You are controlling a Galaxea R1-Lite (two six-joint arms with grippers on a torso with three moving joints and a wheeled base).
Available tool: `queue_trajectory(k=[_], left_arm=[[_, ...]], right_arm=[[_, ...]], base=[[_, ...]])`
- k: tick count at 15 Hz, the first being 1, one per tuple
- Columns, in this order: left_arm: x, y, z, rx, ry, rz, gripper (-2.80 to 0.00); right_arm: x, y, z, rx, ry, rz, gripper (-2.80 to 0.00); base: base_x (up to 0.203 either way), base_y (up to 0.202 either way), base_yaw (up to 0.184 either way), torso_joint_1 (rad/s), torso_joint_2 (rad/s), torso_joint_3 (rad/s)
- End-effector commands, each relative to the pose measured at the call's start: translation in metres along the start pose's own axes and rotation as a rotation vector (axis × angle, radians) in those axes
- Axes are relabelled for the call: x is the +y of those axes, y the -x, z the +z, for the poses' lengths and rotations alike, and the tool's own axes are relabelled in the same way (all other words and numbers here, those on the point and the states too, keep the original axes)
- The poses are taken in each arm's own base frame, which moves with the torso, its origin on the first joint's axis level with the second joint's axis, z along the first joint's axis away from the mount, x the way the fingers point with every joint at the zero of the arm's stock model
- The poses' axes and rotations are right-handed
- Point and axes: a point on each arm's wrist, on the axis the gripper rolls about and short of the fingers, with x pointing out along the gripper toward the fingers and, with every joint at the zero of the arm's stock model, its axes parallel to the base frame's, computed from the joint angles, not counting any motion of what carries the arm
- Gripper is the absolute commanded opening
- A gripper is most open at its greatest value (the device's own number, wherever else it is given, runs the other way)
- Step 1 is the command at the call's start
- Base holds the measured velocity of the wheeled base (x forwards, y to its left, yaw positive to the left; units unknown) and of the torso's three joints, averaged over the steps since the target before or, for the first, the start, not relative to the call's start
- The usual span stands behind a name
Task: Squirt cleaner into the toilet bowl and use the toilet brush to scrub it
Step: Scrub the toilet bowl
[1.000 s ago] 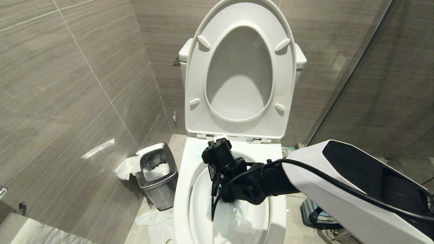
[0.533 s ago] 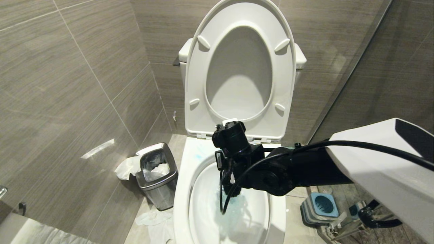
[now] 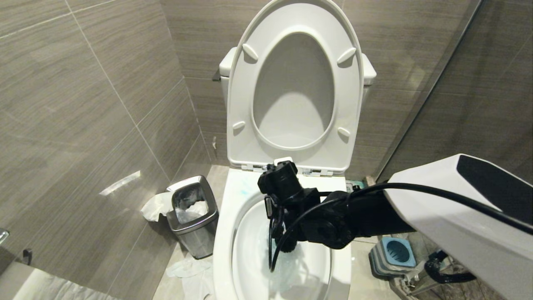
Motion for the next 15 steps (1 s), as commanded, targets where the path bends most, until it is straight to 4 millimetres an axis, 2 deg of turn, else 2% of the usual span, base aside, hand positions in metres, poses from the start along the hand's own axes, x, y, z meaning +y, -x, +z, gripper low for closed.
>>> queue_trajectory(k=[1,2,4,8,10,12,15], left_arm=[[0.000,0.000,0.000,0.001,0.000,0.000,-2.80],[0.000,0.000,0.000,0.001,0.000,0.000,-2.80],[0.000,0.000,0.000,0.001,0.000,0.000,-2.80],[0.000,0.000,0.000,0.001,0.000,0.000,-2.80],[0.000,0.000,0.000,0.001,0.000,0.000,-2.80],[0.000,0.000,0.000,0.001,0.000,0.000,-2.80],[0.000,0.000,0.000,0.001,0.000,0.000,-2.80]], right_arm=[[0.012,-0.021,-0.031,0.050,0.005,-0.028,-2.80],[0.013,-0.021,-0.028,0.039,-0.002,-0.034,-2.80],[0.010,-0.007,-0.012,0.009,-0.022,-0.024,-2.80],[-0.016,0.050,0.038,-0.080,-0.071,0.012,-2.80],[-0.032,0.075,0.053,-0.111,-0.073,0.023,-2.80],[-0.041,0.086,0.052,-0.104,-0.053,0.018,-2.80],[-0.047,0.085,0.035,-0.054,-0.016,0.002,-2.80]], base=[[0.000,0.000,0.000,0.000,0.00,0.000],[0.000,0.000,0.000,0.000,0.00,0.000],[0.000,0.000,0.000,0.000,0.00,0.000],[0.000,0.000,0.000,0.000,0.00,0.000],[0.000,0.000,0.000,0.000,0.00,0.000],[0.000,0.000,0.000,0.000,0.00,0.000],[0.000,0.000,0.000,0.000,0.00,0.000]])
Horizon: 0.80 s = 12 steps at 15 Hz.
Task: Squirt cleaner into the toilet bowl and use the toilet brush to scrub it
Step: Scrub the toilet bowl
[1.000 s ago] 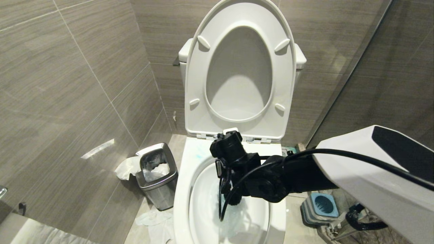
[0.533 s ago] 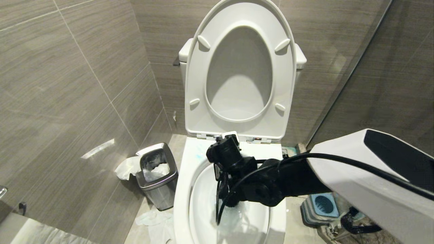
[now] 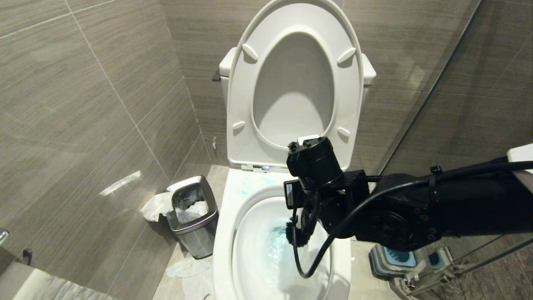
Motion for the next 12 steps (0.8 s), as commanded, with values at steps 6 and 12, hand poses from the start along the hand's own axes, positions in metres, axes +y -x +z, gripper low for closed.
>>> queue_trajectory(k=[6,12], left_arm=[[0.000,0.000,0.000,0.002,0.000,0.000,-2.80],[0.000,0.000,0.000,0.002,0.000,0.000,-2.80]], right_arm=[[0.006,0.014,-0.034,0.071,0.018,0.020,-2.80],[0.058,0.028,-0.065,0.103,0.030,0.125,-2.80]], base=[[0.000,0.000,0.000,0.000,0.00,0.000],[0.000,0.000,0.000,0.000,0.00,0.000]])
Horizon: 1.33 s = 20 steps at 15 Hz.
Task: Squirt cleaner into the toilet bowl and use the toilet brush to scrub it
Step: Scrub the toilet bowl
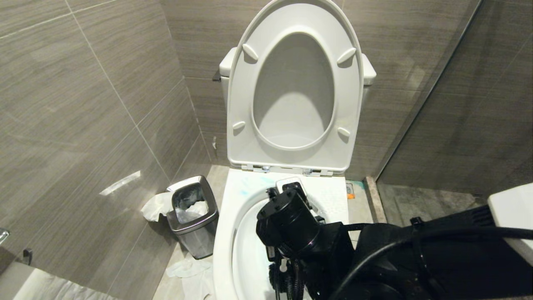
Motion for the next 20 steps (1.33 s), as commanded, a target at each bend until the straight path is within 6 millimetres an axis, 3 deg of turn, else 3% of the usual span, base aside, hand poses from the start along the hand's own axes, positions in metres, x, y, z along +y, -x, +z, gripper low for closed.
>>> queue_trajectory(k=[1,4,6,9,13,17,20], left_arm=[[0.000,0.000,0.000,0.002,0.000,0.000,-2.80],[0.000,0.000,0.000,0.002,0.000,0.001,-2.80],[0.000,0.000,0.000,0.002,0.000,0.001,-2.80],[0.000,0.000,0.000,0.002,0.000,0.001,-2.80],[0.000,0.000,0.000,0.002,0.000,0.001,-2.80],[0.000,0.000,0.000,0.002,0.000,0.001,-2.80],[0.000,0.000,0.000,0.002,0.000,0.001,-2.80]], right_arm=[[0.022,-0.012,-0.003,-0.009,0.004,0.018,-2.80],[0.043,-0.032,0.016,-0.064,-0.029,0.031,-2.80],[0.046,-0.051,0.029,-0.089,-0.037,0.015,-2.80],[0.029,-0.076,0.050,-0.125,-0.046,-0.036,-2.80],[-0.010,-0.103,0.075,-0.157,-0.087,-0.121,-2.80],[-0.036,-0.088,0.075,-0.124,-0.078,-0.148,-2.80],[-0.050,-0.069,0.056,-0.060,-0.045,-0.155,-2.80]], base=[[0.000,0.000,0.000,0.000,0.00,0.000],[0.000,0.000,0.000,0.000,0.00,0.000],[0.000,0.000,0.000,0.000,0.00,0.000],[0.000,0.000,0.000,0.000,0.00,0.000],[0.000,0.000,0.000,0.000,0.00,0.000],[0.000,0.000,0.000,0.000,0.00,0.000],[0.000,0.000,0.000,0.000,0.00,0.000]])
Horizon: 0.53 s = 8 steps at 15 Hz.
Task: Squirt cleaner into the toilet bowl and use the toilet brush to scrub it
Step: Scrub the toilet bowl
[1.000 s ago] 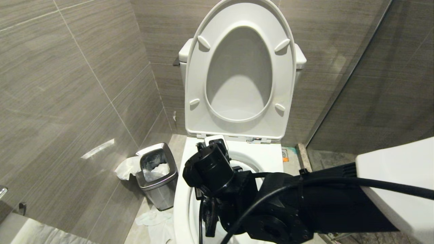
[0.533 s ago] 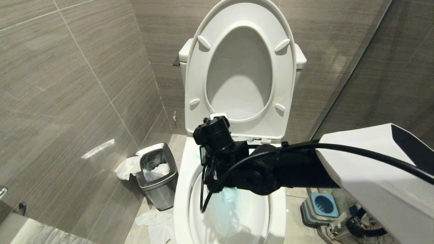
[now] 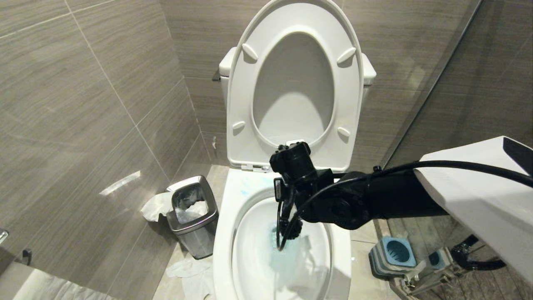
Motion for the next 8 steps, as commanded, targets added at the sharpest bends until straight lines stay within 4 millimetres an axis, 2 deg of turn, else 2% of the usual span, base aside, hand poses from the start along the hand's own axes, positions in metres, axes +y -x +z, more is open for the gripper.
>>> queue_trajectory(k=[1,3,6,8], left_arm=[[0.000,0.000,0.000,0.002,0.000,0.000,-2.80],[0.000,0.000,0.000,0.002,0.000,0.000,-2.80],[0.000,0.000,0.000,0.002,0.000,0.000,-2.80],[0.000,0.000,0.000,0.002,0.000,0.000,-2.80]], right_arm=[[-0.016,0.026,-0.009,0.035,0.023,0.005,-2.80],[-0.017,0.052,-0.028,0.064,0.044,0.047,-2.80],[0.005,0.095,-0.051,0.084,0.040,0.155,-2.80],[0.020,0.102,-0.064,0.103,0.038,0.189,-2.80]], base=[[0.000,0.000,0.000,0.000,0.00,0.000],[0.000,0.000,0.000,0.000,0.00,0.000],[0.000,0.000,0.000,0.000,0.00,0.000],[0.000,0.000,0.000,0.000,0.00,0.000]])
